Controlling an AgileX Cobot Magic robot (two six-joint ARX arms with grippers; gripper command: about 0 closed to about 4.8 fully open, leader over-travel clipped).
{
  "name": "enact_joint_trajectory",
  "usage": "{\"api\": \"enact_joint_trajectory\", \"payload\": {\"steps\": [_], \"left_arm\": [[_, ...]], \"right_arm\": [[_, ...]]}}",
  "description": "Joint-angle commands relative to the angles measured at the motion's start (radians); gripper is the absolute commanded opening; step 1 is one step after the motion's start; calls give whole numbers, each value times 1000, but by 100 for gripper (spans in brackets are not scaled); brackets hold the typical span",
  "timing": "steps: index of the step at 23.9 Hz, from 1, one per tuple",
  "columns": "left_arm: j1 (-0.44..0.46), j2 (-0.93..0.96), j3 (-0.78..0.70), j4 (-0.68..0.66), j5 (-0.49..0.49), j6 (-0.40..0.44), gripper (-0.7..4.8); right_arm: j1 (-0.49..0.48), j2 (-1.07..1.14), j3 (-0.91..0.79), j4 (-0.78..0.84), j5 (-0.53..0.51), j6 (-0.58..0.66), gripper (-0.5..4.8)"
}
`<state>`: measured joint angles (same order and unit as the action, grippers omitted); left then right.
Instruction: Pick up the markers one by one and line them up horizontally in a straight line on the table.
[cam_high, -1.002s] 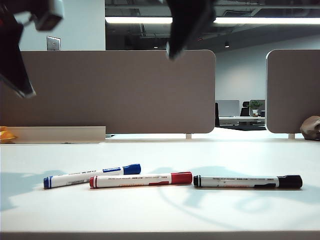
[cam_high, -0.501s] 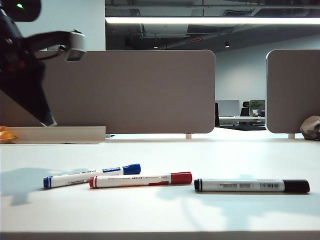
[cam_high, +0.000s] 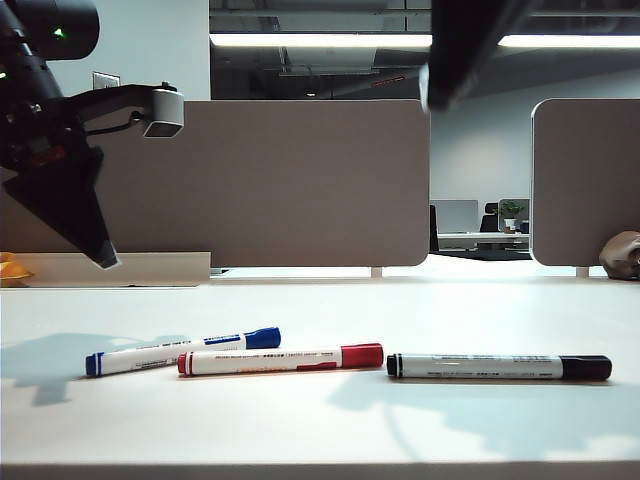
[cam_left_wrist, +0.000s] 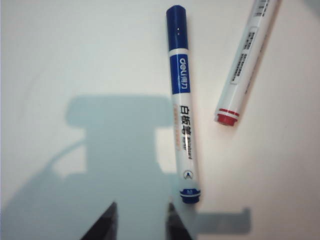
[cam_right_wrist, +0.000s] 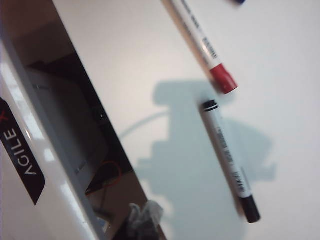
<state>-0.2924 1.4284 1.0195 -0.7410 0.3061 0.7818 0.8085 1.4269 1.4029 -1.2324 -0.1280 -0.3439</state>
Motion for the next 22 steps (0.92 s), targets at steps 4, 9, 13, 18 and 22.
{"api": "enact_joint_trajectory", "payload": {"steps": [4, 9, 13, 18, 22], "left_arm": [[-1, 45, 2, 83, 23, 23, 125], [-11, 142, 5, 100, 69, 23, 134], [-23, 158, 32, 101, 111, 27, 145], [-29, 161, 49, 80, 129, 30, 155], [-40, 168, 49, 73, 121, 30, 167]], "right_arm": [[24, -11, -21, 42, -35, 23, -2], [23, -20, -21, 62, -58, 34, -2], [23, -19, -21, 87, -58, 32, -2], [22, -19, -21, 106, -58, 29, -2], [22, -19, -21, 108, -58, 29, -2]]}}
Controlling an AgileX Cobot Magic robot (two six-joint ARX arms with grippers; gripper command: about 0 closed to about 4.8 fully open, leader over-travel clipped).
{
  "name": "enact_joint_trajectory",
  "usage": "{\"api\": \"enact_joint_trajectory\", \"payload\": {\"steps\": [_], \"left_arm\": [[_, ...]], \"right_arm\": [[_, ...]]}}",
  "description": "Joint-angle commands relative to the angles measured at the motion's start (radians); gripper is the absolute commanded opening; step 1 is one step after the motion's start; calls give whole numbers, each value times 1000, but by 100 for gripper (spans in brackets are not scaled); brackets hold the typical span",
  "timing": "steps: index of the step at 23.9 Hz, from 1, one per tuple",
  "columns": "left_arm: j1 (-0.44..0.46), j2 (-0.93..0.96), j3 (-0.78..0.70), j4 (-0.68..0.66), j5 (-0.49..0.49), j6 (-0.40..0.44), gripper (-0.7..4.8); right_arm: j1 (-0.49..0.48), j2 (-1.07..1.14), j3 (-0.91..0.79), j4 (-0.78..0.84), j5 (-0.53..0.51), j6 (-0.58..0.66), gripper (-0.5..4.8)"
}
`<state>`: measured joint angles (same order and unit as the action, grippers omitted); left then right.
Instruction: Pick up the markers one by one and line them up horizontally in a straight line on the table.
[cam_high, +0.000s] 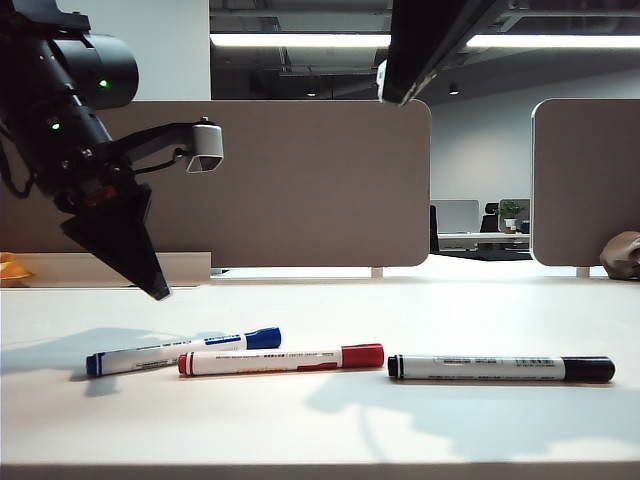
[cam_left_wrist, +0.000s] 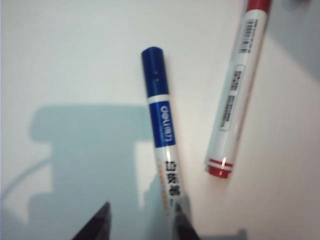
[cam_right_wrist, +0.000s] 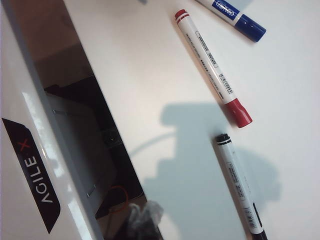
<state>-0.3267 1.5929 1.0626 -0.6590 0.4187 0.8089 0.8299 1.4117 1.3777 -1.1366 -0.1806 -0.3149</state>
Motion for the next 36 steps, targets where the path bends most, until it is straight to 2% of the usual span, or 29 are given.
{"api": "enact_joint_trajectory", "payload": {"steps": [1, 36], "left_arm": [[-12, 7, 6, -12, 8, 3, 187], [-13, 97, 6, -57, -35, -35, 184]], "right_arm": [[1, -4, 4, 13, -5, 0, -2], [0, -5, 5, 13, -29, -3, -2]]}}
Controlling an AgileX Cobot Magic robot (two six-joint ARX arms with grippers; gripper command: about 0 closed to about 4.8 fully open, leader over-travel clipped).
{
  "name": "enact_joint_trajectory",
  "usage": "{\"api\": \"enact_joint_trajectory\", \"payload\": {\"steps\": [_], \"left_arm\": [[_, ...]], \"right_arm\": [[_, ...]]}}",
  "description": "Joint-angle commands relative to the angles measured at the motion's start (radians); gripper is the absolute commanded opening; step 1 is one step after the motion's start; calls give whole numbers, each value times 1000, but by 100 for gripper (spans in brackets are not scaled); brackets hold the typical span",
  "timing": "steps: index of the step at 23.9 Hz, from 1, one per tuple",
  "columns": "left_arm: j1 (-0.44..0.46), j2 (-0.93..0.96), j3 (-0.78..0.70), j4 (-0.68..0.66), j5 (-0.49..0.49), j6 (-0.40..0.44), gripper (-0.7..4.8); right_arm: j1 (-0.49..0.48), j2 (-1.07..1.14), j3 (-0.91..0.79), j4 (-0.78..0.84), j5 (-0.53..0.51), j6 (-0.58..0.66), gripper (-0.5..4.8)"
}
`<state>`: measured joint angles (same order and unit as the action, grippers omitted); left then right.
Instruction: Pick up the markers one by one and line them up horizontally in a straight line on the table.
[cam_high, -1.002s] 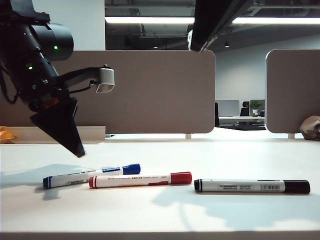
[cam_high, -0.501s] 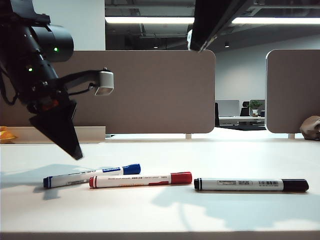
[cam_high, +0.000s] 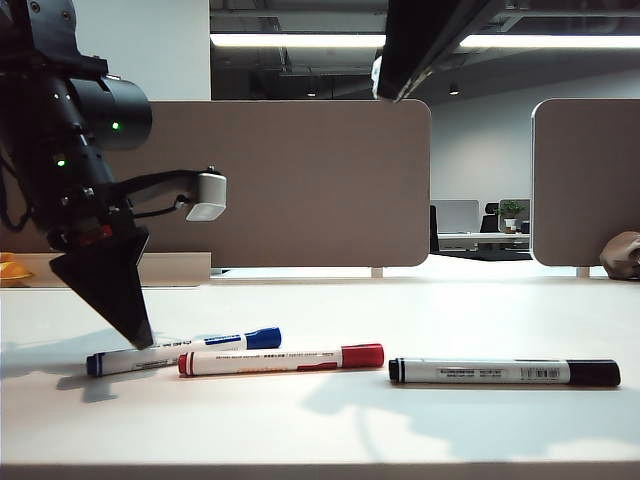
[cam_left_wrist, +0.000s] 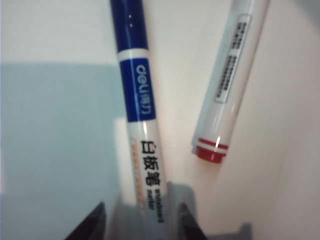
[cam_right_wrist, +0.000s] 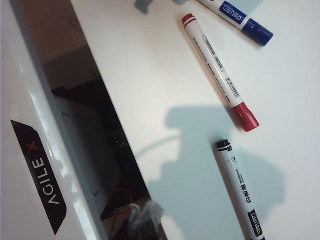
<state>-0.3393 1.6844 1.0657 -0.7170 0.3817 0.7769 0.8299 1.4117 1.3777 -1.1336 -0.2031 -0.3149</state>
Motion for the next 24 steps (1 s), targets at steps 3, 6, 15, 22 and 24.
{"api": "enact_joint_trajectory", "payload": {"steps": [3, 6, 15, 22, 24], "left_arm": [[0, 29, 3, -1, -5, -6, 183], [0, 39, 3, 0, -40, -7, 173], [0, 40, 3, -11, -112, -4, 100], [2, 40, 3, -79, -185, 34, 100], [2, 40, 3, -94, -193, 38, 99]], "right_arm": [[0, -5, 5, 10, -10, -3, -2], [0, -6, 5, 9, -9, -4, -2], [0, -6, 5, 9, -10, -23, -2], [0, -6, 5, 10, -10, -34, -2], [0, -6, 5, 10, -10, -34, -2]]}}
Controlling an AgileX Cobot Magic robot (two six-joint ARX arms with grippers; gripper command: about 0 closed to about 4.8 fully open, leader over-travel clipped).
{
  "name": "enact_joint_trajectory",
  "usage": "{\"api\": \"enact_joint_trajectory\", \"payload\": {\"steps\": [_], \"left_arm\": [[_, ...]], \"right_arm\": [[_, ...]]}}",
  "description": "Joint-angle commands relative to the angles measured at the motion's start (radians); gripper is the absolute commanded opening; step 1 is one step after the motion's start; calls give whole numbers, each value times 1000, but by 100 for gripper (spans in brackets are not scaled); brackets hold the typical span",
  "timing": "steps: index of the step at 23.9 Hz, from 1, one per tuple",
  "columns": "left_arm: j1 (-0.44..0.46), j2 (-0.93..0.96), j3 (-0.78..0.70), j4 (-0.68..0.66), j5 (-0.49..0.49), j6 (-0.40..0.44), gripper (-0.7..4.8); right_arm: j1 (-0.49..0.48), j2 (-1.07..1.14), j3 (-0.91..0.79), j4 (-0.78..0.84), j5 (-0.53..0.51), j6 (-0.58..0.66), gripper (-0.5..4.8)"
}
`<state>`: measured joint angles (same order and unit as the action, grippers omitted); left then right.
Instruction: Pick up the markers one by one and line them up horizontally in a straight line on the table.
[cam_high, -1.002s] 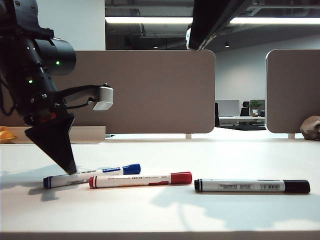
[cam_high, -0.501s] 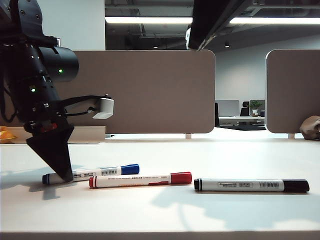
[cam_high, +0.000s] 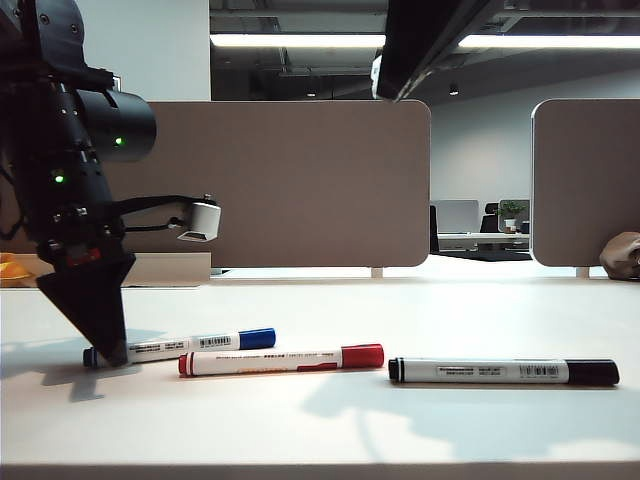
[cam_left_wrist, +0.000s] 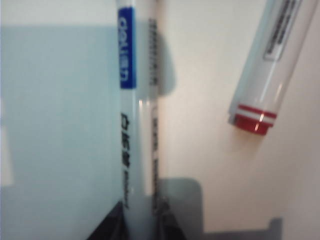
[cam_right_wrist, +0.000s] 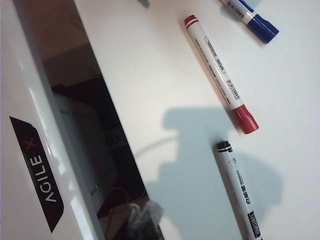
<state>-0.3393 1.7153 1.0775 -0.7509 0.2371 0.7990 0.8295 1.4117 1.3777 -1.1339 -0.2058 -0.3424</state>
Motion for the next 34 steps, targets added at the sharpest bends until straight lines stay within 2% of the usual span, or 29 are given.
{"api": "enact_joint_trajectory", "payload": {"steps": [1, 6, 11, 13, 20, 34], "left_arm": [[2, 9, -9, -65, -54, 16, 99], [2, 9, -9, -67, -61, 17, 97], [2, 10, -9, -57, -62, 16, 72], [2, 10, -9, -55, -77, 16, 46], [2, 10, -9, -73, -148, 16, 47], [28, 9, -9, -173, -193, 43, 49]], "right_arm": [[0, -6, 4, 10, -11, -7, -2], [0, -6, 4, 10, -39, -11, -2], [0, -6, 4, 9, -40, -10, -2], [0, -6, 4, 8, -40, -10, -2], [0, -6, 4, 8, -41, -10, -2], [0, -6, 4, 8, -45, -29, -2]]}}
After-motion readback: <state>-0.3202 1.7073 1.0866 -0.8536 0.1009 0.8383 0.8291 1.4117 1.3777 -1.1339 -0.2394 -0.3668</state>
